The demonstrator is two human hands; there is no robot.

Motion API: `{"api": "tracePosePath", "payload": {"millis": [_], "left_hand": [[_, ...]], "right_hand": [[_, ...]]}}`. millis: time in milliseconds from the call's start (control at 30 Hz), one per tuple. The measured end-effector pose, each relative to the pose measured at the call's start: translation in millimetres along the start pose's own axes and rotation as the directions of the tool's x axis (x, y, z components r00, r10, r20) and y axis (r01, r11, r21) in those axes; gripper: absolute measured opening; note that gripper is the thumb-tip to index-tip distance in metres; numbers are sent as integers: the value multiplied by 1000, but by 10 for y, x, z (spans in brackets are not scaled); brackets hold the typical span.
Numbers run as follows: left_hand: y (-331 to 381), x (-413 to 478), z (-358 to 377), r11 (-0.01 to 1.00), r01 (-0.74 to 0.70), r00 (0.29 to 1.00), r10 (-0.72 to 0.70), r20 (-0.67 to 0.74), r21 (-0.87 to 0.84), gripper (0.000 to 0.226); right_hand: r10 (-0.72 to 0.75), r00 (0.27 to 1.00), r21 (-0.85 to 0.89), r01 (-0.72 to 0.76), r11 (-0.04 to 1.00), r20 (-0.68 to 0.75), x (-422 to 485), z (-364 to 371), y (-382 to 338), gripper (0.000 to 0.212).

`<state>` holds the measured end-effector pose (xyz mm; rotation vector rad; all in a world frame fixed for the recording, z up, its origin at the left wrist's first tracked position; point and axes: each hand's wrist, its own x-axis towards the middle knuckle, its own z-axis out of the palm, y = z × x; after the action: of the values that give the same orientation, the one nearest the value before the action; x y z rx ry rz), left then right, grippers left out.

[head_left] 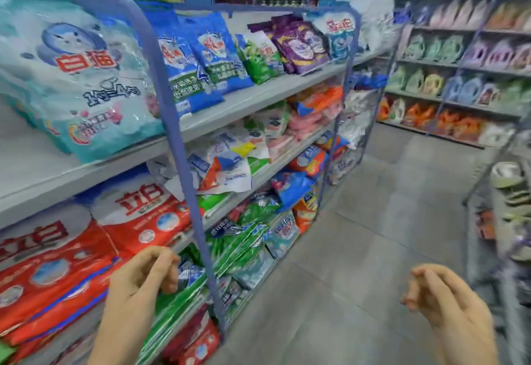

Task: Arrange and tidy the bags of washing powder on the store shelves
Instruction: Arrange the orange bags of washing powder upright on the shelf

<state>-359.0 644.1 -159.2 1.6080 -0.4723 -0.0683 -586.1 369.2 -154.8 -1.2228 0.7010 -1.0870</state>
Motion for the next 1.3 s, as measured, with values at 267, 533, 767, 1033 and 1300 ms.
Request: {"api": "tracePosePath", "payload": {"millis": [267,533,767,1033,1300], "left_hand": [[-49,854,860,999,-36,999,36,-8,-26,23],[-236,1811,1273,1000,-11,996,11,-92,3,23],[-362,2203,1425,998,11,949,8,-316,57,24],[-502,2059,1853,983,146,718,-28,-695,111,27],[-313,1763,2229,974,225,539,-111,-835,16,27]], "right_hand": [[-17,996,-9,18,1000,90,1225,179,417,40],[-8,971,-72,25,997,238,2505,783,750,42],[-8,835,-95,71,993,550,3468,1718,1129,33],[-69,165,-57,656,752,984,3748,3219,1713,12],[-93,-442,448,892,60,892,2967,4403,2114,77]]}}
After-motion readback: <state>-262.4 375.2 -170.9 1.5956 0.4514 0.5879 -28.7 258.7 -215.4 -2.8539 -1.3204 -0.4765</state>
